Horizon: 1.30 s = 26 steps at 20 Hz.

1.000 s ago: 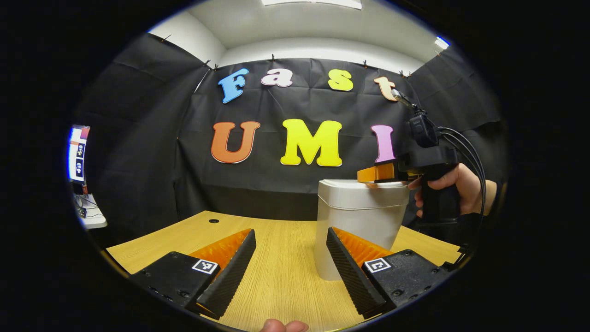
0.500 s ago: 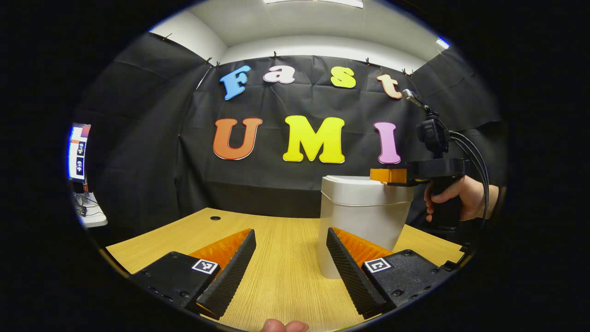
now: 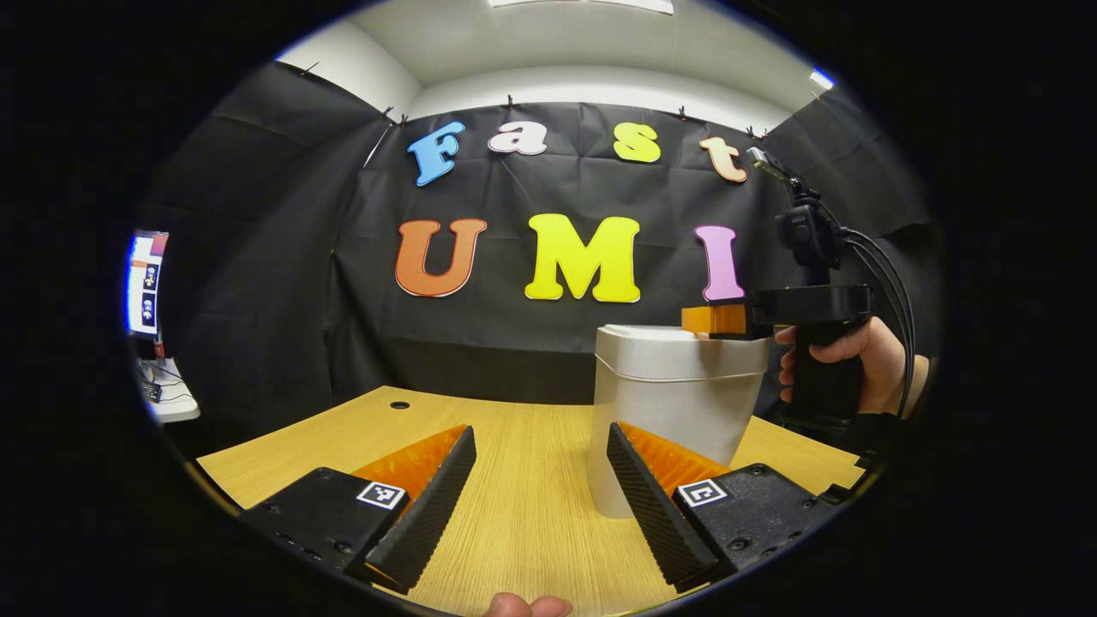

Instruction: Press the lid of the desktop garbage bin to open it, pick up the crumpled paper on the desktop and throw it into the bin, then pick up the pop can on the desktop and drop it into the bin, and finally close the garbage bin lid.

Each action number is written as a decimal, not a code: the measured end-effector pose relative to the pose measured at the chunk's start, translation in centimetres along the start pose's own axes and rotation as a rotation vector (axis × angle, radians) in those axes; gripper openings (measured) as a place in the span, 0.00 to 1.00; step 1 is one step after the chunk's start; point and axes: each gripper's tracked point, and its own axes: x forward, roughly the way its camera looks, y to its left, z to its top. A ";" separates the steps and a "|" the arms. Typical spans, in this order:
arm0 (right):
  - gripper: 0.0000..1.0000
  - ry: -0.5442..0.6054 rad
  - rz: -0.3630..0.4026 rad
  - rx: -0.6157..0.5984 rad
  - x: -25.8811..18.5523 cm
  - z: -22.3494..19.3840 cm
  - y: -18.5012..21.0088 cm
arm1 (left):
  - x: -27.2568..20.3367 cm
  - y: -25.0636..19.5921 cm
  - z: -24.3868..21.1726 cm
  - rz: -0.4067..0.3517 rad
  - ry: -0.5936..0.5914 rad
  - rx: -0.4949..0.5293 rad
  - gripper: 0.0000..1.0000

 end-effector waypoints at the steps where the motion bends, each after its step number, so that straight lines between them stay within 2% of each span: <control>1: 0.85 -0.006 -0.005 0.023 -0.3 0.1 -0.4 | 0.1 -0.1 0.0 -0.001 -0.002 0.002 0.99; 2: 0.88 -0.019 -0.012 0.040 -0.8 0.5 -1.0 | 0.1 -0.1 0.0 0.000 -0.003 0.007 0.99; 3: 0.97 -0.044 -0.015 0.047 -1.3 1.1 -1.4 | 0.0 0.0 0.1 0.002 -0.006 0.014 0.99; 7: 0.98 -0.084 -0.069 0.032 -3.8 1.4 -3.2 | -0.2 -0.2 0.6 0.004 -0.026 0.026 0.99; 10: 0.93 -0.081 -0.048 0.028 -6.8 -0.2 -2.2 | -0.2 -0.6 0.5 -0.004 -0.021 0.025 0.99; 12: 0.98 -0.074 -0.047 0.054 -9.2 -1.8 -2.2 | -0.3 -0.9 0.6 -0.007 -0.024 0.033 0.99; 16: 0.96 -0.098 -0.120 0.042 -13.0 -3.9 -3.6 | -0.4 -1.6 0.9 -0.021 -0.034 0.041 0.99; 19: 0.96 -0.122 -0.139 0.015 -15.2 -4.3 -3.3 | -0.6 -1.6 1.0 -0.020 -0.034 0.057 0.99; 25: 0.98 -0.151 -0.120 -0.016 -16.6 -4.6 -1.7 | -0.6 -2.1 0.8 -0.026 -0.032 0.063 0.99; 26: 0.96 -0.159 -0.116 -0.009 -16.7 -4.4 -1.7 | -0.7 -2.0 0.8 -0.026 -0.033 0.062 0.99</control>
